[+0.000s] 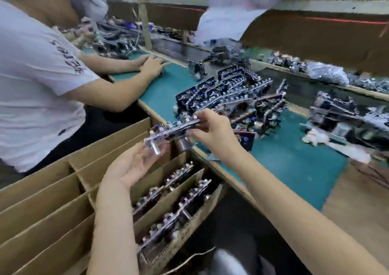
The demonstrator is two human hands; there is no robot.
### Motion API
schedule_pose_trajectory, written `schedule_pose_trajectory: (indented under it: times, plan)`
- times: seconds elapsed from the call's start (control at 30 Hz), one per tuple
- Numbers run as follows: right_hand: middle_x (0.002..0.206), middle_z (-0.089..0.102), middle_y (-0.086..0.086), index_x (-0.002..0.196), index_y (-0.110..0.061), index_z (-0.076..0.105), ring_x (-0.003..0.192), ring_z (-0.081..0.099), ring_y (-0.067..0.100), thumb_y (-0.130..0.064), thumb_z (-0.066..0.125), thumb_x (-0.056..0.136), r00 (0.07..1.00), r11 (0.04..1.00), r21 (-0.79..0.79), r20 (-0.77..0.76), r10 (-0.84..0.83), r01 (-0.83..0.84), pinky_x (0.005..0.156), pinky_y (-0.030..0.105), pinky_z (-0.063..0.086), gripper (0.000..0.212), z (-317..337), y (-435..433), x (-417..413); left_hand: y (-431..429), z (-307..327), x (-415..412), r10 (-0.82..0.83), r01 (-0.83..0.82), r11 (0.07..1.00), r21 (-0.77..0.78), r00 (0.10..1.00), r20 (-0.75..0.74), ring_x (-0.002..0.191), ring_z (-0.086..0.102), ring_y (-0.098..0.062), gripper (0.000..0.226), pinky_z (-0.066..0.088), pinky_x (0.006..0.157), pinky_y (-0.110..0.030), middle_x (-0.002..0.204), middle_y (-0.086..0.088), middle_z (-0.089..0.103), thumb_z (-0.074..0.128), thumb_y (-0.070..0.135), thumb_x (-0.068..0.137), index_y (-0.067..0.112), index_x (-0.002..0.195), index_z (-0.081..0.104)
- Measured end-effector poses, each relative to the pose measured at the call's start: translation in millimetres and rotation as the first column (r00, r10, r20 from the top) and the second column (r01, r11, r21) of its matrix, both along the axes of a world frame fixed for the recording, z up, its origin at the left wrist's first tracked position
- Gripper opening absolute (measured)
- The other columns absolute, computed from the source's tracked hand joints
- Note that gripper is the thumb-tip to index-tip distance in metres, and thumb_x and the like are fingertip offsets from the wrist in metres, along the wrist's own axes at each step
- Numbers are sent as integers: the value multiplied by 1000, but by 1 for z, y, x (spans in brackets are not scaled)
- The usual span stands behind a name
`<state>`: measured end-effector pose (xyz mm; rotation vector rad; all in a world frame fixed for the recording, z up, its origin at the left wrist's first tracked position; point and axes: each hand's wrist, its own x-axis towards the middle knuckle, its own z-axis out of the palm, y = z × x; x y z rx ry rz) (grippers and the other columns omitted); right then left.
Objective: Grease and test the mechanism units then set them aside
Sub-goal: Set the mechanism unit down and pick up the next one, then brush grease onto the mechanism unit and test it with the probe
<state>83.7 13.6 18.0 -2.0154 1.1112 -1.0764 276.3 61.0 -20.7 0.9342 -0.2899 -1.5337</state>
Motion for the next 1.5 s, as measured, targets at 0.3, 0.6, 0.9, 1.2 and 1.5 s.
schedule_pose_trajectory:
  times: [0.3, 0.6, 0.9, 1.2, 1.5]
  plan:
    - [119, 57, 16, 124, -3, 51, 105, 56, 25, -15, 68, 83, 966, 958, 279, -260, 7, 68, 81, 26, 42, 46, -58, -53, 81, -35, -53, 43, 7, -306, 912, 273, 676, 736, 51, 55, -15, 23, 48, 46, -18, 73, -7, 52, 52, 2, 94, 8, 71, 49]
    - [120, 54, 18, 124, -1, 53, 107, 55, 30, 3, 55, 83, 841, 961, 267, -535, 83, 75, 85, 32, 45, 40, -64, -74, 78, -32, -45, 38, -308, -64, 930, 362, 402, 863, 94, 62, -28, 20, 49, 88, -37, 96, -16, 65, 62, 20, 89, 0, 85, 61]
    - [106, 57, 15, 110, -2, 53, 86, 54, 29, -5, 53, 87, 652, 992, 115, -756, 55, 50, 66, 31, 41, 23, -56, -71, 85, -44, -53, 30, -384, 32, 886, 463, 610, 693, 123, 48, -42, 47, 43, 95, -44, 134, -34, 45, 37, 23, 103, -11, 135, 35]
    - [118, 61, 7, 118, -10, 56, 109, 57, 26, -26, 45, 97, 435, 999, 35, -900, 38, -16, 84, 33, 42, 29, -88, -61, 95, -49, -82, 25, -602, 71, 793, 606, 245, 760, 130, 40, -33, 61, 34, 105, -40, 146, -18, 37, 50, 33, 97, -5, 141, 32]
    - [118, 61, 9, 117, -7, 56, 109, 57, 27, -20, 45, 96, 437, 997, 82, -896, 77, -8, 87, 34, 44, 27, -85, -57, 90, -51, -79, 18, -650, 58, 760, 648, 62, 757, 80, 47, -22, 41, 37, 75, -32, 91, -7, 49, 45, 41, 98, 0, 93, 52]
